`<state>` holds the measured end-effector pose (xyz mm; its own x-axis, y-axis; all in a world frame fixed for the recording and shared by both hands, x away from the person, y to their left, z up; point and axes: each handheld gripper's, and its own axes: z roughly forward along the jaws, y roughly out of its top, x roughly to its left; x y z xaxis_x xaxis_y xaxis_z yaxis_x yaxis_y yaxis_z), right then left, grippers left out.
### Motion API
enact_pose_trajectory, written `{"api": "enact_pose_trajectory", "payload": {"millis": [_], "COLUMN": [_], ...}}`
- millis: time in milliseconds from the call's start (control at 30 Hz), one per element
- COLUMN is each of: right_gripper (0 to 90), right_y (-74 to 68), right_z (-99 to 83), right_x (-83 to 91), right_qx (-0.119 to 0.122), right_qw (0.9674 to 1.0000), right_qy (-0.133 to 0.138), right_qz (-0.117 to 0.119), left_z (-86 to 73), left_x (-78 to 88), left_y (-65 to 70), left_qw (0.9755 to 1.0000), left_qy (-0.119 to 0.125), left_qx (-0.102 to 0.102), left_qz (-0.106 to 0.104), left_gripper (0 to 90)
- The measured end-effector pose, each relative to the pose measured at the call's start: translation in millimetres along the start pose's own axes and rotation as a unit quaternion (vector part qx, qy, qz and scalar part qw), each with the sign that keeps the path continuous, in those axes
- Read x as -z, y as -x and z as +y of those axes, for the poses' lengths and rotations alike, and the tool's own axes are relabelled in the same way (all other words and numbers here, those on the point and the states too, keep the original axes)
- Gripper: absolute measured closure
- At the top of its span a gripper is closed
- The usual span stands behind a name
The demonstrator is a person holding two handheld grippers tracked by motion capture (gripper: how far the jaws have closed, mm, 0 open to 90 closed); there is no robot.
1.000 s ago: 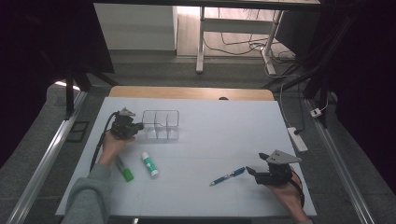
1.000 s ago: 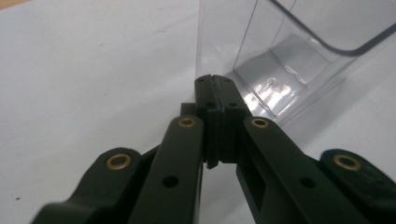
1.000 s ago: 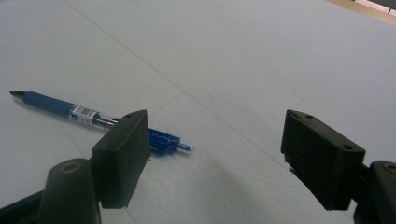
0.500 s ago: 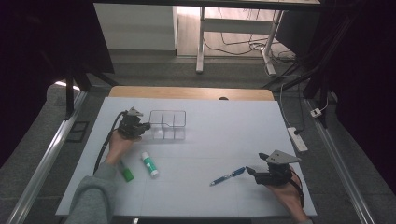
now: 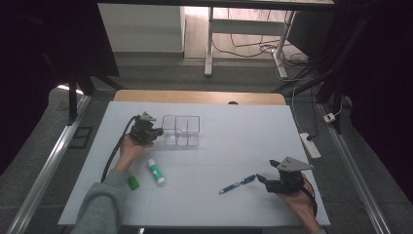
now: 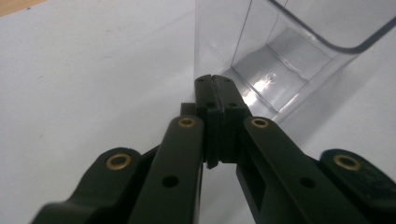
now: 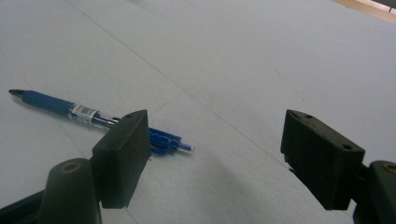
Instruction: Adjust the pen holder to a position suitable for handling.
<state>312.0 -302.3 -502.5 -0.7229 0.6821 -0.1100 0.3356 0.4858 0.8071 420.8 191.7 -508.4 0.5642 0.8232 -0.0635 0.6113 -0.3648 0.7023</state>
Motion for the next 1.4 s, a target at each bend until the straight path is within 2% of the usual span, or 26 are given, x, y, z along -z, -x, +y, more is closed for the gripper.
{"api": "enact_pose_trajectory", "payload": {"millis": [167, 1400], "right_gripper": [23.9, 24.0], "right_y": [-0.1, -0.5], "right_z": [-0.2, -0.7], "right_x": [0.3, -0.6], "right_qx": [-0.001, -0.002], "right_qw": [1.0, 1.0], "right_qy": [0.001, -0.005], "right_qz": [-0.001, -0.002], "left_z": [4.0, 21.7], "left_x": [-3.4, -21.9], "left_y": [6.1, 31.8], "left_qw": [0.9999, 0.9994], "left_qy": [-0.002, -0.002], "left_qx": [-0.01, -0.033], "left_qz": [-0.003, -0.01], "left_gripper": [88.9, 88.9]}}
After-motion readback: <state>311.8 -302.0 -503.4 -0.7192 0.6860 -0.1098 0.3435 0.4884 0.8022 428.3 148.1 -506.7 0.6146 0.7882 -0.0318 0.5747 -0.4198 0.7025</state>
